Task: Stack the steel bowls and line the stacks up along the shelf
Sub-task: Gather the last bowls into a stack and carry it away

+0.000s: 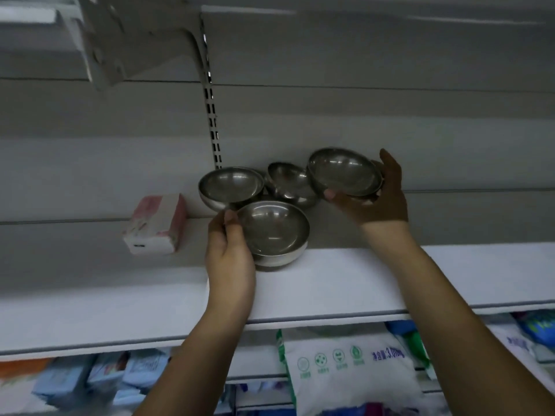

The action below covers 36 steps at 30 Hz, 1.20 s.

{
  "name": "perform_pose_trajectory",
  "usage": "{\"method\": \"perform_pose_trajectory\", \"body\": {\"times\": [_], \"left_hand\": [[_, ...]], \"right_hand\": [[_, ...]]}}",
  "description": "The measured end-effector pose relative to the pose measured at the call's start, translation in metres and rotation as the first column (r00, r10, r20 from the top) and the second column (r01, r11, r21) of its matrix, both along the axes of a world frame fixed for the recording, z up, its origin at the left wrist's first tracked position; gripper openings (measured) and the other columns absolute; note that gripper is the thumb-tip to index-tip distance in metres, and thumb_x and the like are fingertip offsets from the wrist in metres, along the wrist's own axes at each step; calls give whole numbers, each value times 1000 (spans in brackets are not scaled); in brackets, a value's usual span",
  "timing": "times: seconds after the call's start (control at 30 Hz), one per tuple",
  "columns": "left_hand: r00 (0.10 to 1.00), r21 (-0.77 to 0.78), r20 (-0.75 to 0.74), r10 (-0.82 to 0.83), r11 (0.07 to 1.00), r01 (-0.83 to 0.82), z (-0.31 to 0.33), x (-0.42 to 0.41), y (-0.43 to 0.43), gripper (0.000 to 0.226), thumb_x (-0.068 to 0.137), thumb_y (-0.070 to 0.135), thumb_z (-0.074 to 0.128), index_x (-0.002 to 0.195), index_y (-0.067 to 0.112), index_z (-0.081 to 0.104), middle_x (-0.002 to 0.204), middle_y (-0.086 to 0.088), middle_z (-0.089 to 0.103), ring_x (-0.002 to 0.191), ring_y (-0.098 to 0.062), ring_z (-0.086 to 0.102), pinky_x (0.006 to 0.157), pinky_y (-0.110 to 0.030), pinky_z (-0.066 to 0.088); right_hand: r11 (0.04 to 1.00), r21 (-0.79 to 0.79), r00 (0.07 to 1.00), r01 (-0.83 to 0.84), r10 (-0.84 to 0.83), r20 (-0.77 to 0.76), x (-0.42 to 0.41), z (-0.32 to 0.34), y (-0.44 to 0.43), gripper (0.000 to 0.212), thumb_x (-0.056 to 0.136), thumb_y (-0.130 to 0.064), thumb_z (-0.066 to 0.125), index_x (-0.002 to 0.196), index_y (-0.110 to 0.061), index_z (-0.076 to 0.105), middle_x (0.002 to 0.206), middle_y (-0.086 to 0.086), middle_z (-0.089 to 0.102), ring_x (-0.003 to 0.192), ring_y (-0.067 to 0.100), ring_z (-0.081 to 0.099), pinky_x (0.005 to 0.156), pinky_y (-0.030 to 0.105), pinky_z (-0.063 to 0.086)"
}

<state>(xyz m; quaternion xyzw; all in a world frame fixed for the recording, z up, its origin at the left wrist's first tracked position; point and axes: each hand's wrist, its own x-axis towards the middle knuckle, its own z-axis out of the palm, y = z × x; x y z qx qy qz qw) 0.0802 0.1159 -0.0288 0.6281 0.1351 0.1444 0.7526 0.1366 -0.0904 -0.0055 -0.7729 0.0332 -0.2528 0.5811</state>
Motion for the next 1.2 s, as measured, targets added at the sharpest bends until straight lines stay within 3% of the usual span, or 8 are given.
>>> {"method": "perform_pose_trajectory", "body": {"times": [0.1, 0.27, 0.53, 0.73, 0.87, 0.97, 1.1, 1.2], "left_hand": [[1000, -38, -2, -15, 999, 15, 0, 1, 2, 24, 108, 41, 37, 103, 42, 60, 100, 26, 64, 91, 15, 57, 79, -12, 40], [999, -136, 6, -37, 990, 38, -2, 2, 8, 30, 107, 35, 34, 106, 36, 64, 112, 10, 69, 110, -7, 62, 100, -29, 45], [1000, -115, 20, -20, 993, 22, -3, -4, 4, 90, 75, 82, 31, 143, 27, 54, 141, -1, 62, 132, -18, 56, 115, -44, 40], [999, -25, 38, -39, 999, 40, 1, -5, 2, 49, 104, 54, 29, 128, 27, 61, 129, 9, 65, 121, -10, 58, 105, -25, 44], [993, -33, 26, -114, 993, 115, 8, -9, 1, 27, 107, 48, 33, 115, 42, 57, 108, 31, 60, 102, 14, 54, 84, -6, 35], [988, -21, 24, -155, 988, 155, 6, -7, 3, 26, 106, 50, 37, 120, 40, 57, 109, 32, 59, 104, 15, 53, 89, -9, 36], [985, 2, 14, -171, 985, 171, 4, -6, 3, 26, 104, 53, 41, 99, 39, 62, 102, 29, 63, 98, 15, 55, 83, -11, 39], [988, 31, 11, -155, 988, 154, 6, -7, 3, 26, 105, 47, 43, 88, 42, 62, 91, 30, 66, 85, 21, 59, 74, -4, 39]], "right_hand": [[995, 83, 995, -62, 56, 79, -32, 5, 22, 112, 63, -19, 93, 153, -24, 26, 131, -12, 54, 108, -15, 56, 91, 9, 49], [970, 31, 970, -241, 241, -4, -67, -2, 51, 114, 60, -52, 90, 152, -44, 23, 138, -22, 52, 127, -4, 52, 104, 20, 46], [940, -72, 939, -333, 324, -114, -77, -14, 59, 102, 68, -35, 91, 146, -46, 27, 133, -32, 47, 119, -20, 49, 93, 2, 41], [918, -111, 918, -382, 363, -159, -74, -14, 55, 107, 64, -55, 85, 151, -41, 25, 139, -30, 45, 125, -17, 47, 100, 7, 41], [943, -26, 941, -331, 328, -85, -63, -7, 43, 54, 87, -58, 57, 136, -42, 41, 131, -22, 55, 116, -18, 53, 94, 7, 45], [997, -2, 990, -77, 76, -117, -29, -3, 25, 25, 100, -46, 53, 121, -33, 56, 113, -12, 64, 102, 8, 66, 98, 34, 55], [996, -80, 938, -37, 7, -348, 14, 10, 16, 45, 100, -61, 44, 109, -18, 56, 103, 10, 71, 69, 20, 68, 62, 32, 59], [983, -137, 898, -121, 50, -437, 37, 3, 14, 64, 97, -67, 44, 111, -7, 63, 95, 11, 75, 71, 23, 72, 57, 25, 54]]}}
